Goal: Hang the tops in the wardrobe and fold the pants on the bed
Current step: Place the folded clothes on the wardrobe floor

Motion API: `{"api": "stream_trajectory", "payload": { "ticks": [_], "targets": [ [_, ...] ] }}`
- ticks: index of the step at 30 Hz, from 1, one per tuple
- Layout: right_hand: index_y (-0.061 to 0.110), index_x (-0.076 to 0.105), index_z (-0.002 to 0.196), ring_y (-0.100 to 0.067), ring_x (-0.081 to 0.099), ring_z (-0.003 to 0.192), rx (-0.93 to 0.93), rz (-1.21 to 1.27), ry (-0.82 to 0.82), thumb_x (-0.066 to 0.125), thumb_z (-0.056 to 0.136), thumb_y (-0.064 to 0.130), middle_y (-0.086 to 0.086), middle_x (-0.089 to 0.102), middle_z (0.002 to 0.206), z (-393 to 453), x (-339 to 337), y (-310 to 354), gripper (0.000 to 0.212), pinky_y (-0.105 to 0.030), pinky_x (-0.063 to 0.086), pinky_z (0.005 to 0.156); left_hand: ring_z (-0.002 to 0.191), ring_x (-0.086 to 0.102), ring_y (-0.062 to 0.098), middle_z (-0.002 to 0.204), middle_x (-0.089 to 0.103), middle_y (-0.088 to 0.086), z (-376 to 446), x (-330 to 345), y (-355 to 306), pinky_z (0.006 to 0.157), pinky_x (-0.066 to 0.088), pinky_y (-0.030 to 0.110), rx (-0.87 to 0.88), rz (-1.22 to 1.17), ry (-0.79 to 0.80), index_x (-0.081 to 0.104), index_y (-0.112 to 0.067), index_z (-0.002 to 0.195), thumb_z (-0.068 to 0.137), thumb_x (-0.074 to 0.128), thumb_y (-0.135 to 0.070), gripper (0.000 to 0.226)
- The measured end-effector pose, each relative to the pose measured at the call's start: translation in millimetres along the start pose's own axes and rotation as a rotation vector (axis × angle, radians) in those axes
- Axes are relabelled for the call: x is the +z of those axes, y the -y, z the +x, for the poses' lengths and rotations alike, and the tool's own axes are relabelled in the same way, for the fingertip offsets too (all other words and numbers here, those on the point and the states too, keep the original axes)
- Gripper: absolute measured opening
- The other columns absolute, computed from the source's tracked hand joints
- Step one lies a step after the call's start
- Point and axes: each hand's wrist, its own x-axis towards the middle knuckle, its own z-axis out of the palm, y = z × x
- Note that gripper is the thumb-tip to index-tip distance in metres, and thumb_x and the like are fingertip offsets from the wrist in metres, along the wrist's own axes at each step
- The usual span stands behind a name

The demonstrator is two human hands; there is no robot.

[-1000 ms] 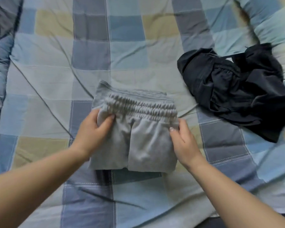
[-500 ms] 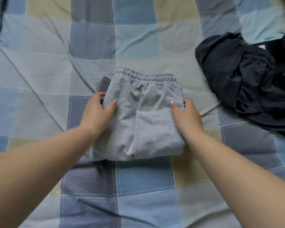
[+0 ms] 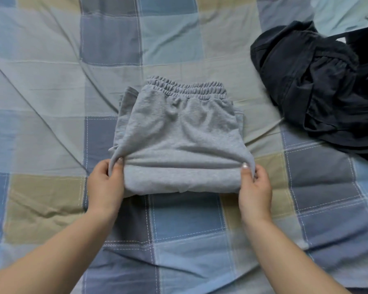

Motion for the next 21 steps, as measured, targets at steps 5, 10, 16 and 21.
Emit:
{"api": "stream_trajectory", "payload": {
  "ticks": [5, 10, 16, 21],
  "targets": [
    [0.027, 0.055, 0.105, -0.011, 0.057, 0.093, 0.102, -0.116, 0.031, 0.057, 0.092, 0.031, 0.006, 0.060, 0.105, -1, 2, 3, 0.013, -0.020, 0.043, 0.072, 0.092, 0.054, 0.022, 0.096, 0.062, 0.003, -5, -5, -3, 0.073, 0.040, 0.031, 0.115, 0.213, 0.135, 0.058, -0.017, 0.097, 0.092, 0.058, -0.022, 0.007],
    [0.013, 0.049, 0.134, -0.024, 0.029, 0.138, -0.597, -0.565, 0.106, 0.054, 0.089, 0.019, -0.007, 0.038, 0.147, 3, 25, 37, 0.046, -0.043, 0.020, 0.115, 0.135, 0.035, 0.029, 0.141, 0.045, 0.015, -6, 18, -47, 0.111, 0.026, 0.055, 0.804, 0.391, 0.195, 0.048, -0.007, 0.135, 0.086, 0.052, -0.029, 0.054],
    [0.020, 0.020, 0.150, -0.017, 0.001, 0.147, -0.804, -1.084, 0.421, 0.036, 0.095, 0.042, -0.002, 0.008, 0.160, 31, 82, 37, 0.061, -0.048, -0.004, 0.116, 0.148, -0.003, 0.026, 0.161, 0.005, 0.009, 37, 72, -69, 0.118, -0.002, 0.052, 1.056, 1.028, 0.457, 0.007, -0.018, 0.153, 0.090, 0.035, -0.050, 0.076],
    [0.032, 0.002, 0.151, -0.020, -0.004, 0.146, -0.777, -1.267, 0.366, 0.021, 0.090, 0.065, 0.000, -0.003, 0.160, 59, 69, 18, 0.072, -0.046, -0.005, 0.115, 0.147, -0.011, 0.021, 0.161, -0.009, 0.001, 64, 56, -48, 0.117, -0.010, 0.049, 0.909, 1.241, 0.396, -0.003, -0.030, 0.152, 0.076, -0.006, -0.077, 0.089]
  ]
}}
